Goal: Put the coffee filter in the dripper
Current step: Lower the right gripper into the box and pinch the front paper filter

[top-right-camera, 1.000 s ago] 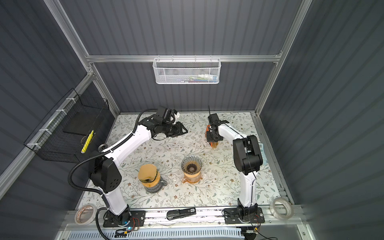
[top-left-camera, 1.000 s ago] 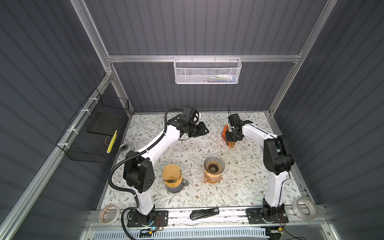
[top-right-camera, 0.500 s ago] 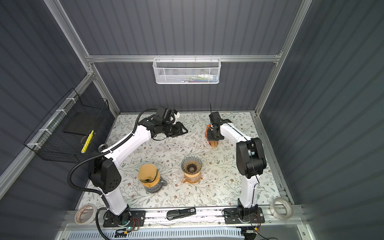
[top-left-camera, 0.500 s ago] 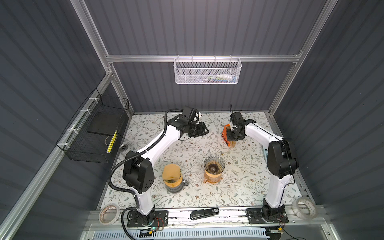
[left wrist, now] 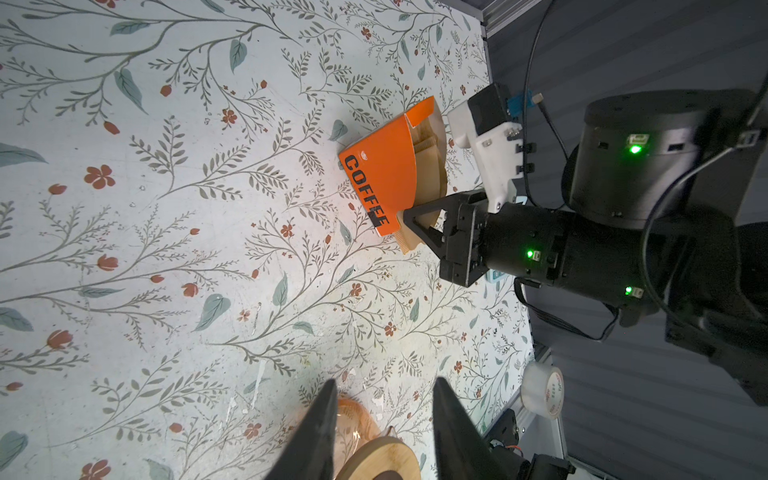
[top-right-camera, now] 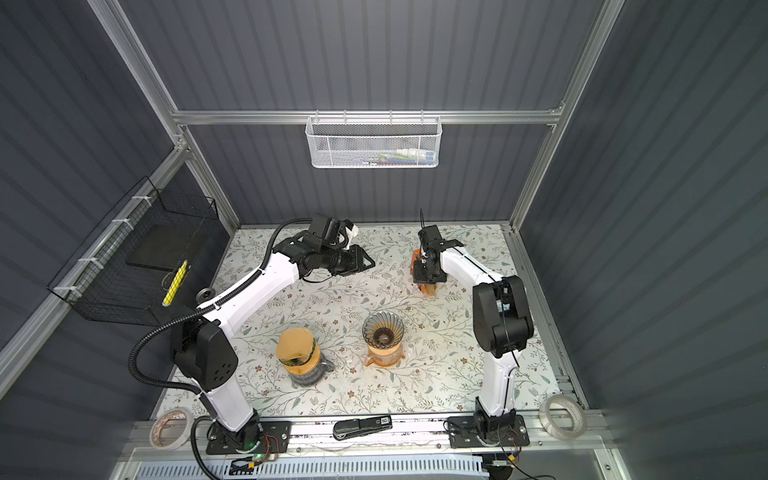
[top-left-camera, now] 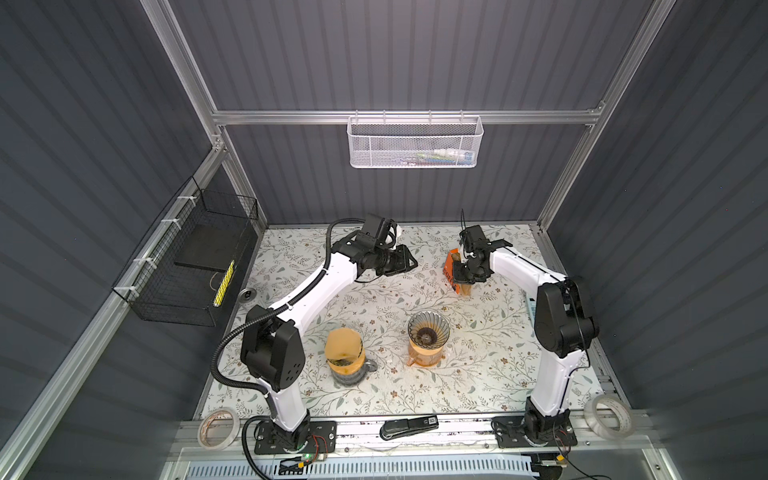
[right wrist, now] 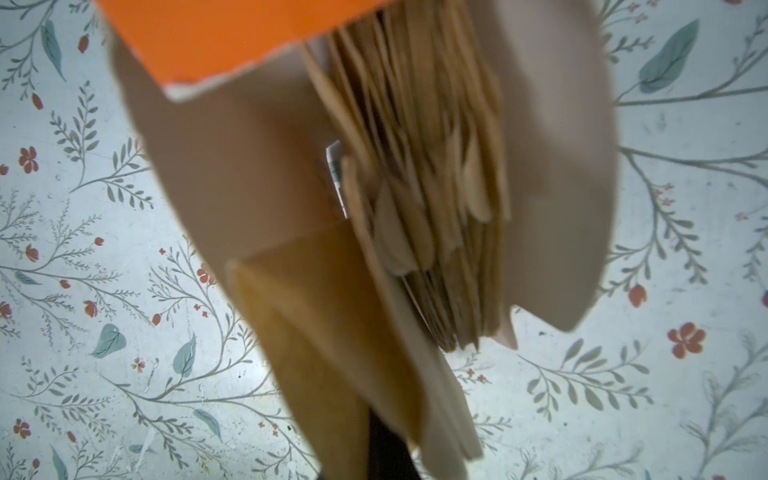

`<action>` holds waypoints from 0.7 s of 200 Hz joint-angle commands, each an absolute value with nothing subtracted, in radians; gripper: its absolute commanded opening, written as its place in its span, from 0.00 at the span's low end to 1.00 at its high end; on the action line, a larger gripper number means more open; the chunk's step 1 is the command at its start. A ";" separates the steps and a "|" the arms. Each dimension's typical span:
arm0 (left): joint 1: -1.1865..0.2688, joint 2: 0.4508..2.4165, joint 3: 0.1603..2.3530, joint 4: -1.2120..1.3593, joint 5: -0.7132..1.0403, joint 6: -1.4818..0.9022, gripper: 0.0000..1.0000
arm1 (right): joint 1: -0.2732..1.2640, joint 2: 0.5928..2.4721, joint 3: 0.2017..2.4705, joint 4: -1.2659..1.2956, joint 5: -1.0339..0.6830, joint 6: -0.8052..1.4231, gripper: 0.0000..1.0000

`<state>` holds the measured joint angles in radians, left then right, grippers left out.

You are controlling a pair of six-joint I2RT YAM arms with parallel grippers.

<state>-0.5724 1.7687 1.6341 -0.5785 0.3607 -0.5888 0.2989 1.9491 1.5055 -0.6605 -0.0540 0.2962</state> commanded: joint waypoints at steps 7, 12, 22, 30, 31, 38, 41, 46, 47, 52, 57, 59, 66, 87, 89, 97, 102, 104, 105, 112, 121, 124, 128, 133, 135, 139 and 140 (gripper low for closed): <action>-0.564 1.724 1.614 -0.572 0.372 -0.598 0.39 | 0.295 1.898 1.493 -0.680 -0.085 0.326 0.00; -0.565 1.724 1.612 -0.571 0.374 -0.598 0.39 | 0.295 1.894 1.489 -0.678 -0.083 0.328 0.00; -0.565 1.723 1.611 -0.570 0.376 -0.597 0.39 | 0.295 1.891 1.483 -0.680 -0.078 0.333 0.00; -0.565 1.720 1.609 -0.567 0.376 -0.598 0.39 | 0.295 1.888 1.480 -0.682 -0.072 0.337 0.00; -0.565 1.720 1.609 -0.566 0.376 -0.598 0.39 | 0.295 1.888 1.479 -0.681 -0.071 0.337 0.00; -0.565 1.718 1.608 -0.565 0.376 -0.597 0.39 | 0.295 1.887 1.476 -0.680 -0.066 0.338 0.00; -0.564 1.718 1.607 -0.565 0.376 -0.597 0.39 | 0.296 1.886 1.474 -0.679 -0.063 0.339 0.00; -0.564 1.717 1.608 -0.564 0.375 -0.598 0.39 | 0.296 1.886 1.473 -0.679 -0.057 0.342 0.00; -0.564 1.717 1.608 -0.564 0.376 -0.597 0.39 | 0.296 1.886 1.473 -0.679 -0.056 0.341 0.00; -0.565 1.717 1.608 -0.563 0.377 -0.597 0.39 | 0.296 1.887 1.473 -0.685 -0.052 0.343 0.00; -0.564 1.715 1.608 -0.564 0.376 -0.597 0.39 | 0.297 1.885 1.473 -0.687 -0.045 0.345 0.00; -0.563 1.715 1.608 -0.564 0.376 -0.598 0.39 | 0.298 1.884 1.473 -0.687 -0.042 0.345 0.00; -0.564 1.712 1.604 -0.564 0.376 -0.598 0.39 | 0.301 1.884 1.471 -0.686 -0.032 0.343 0.00; -0.564 1.705 1.597 -0.562 0.373 -0.597 0.39 | 0.311 1.885 1.470 -0.690 -0.011 0.341 0.00; -0.564 1.704 1.597 -0.562 0.373 -0.597 0.39 | 0.311 1.885 1.470 -0.691 -0.009 0.341 0.00; -0.565 1.702 1.594 -0.561 0.373 -0.599 0.39 | 0.317 1.887 1.470 -0.690 0.002 0.341 0.00; -0.565 1.700 1.592 -0.561 0.373 -0.598 0.39 | 0.320 1.889 1.471 -0.690 0.007 0.341 0.00; -0.564 1.700 1.592 -0.560 0.373 -0.598 0.39 | 0.322 1.891 1.471 -0.690 0.009 0.341 0.00; -0.564 1.700 1.592 -0.561 0.373 -0.598 0.39 | 0.323 1.891 1.471 -0.689 0.009 0.340 0.00; -0.565 1.697 1.588 -0.559 0.372 -0.599 0.39 | 0.328 1.894 1.474 -0.692 0.017 0.340 0.00; -0.564 1.694 1.585 -0.557 0.371 -0.600 0.39 | 0.337 1.898 1.478 -0.695 0.032 0.339 0.00; -0.565 1.693 1.585 -0.556 0.371 -0.600 0.39 | 0.341 1.900 1.480 -0.696 0.039 0.338 0.00; -0.565 1.691 1.583 -0.556 0.370 -0.601 0.39 | 0.345 1.902 1.483 -0.698 0.049 0.339 0.00; -0.564 1.690 1.582 -0.555 0.370 -0.601 0.39 | 0.351 1.906 1.486 -0.700 0.061 0.338 0.00; -0.563 1.690 1.582 -0.555 0.370 -0.601 0.39 | 0.353 1.906 1.487 -0.700 0.067 0.338 0.00; -0.564 1.689 1.580 -0.554 0.370 -0.602 0.39 | 0.358 1.909 1.489 -0.703 0.076 0.337 0.00; -0.564 1.689 1.580 -0.554 0.370 -0.602 0.39 | 0.360 1.908 1.490 -0.703 0.078 0.337 0.00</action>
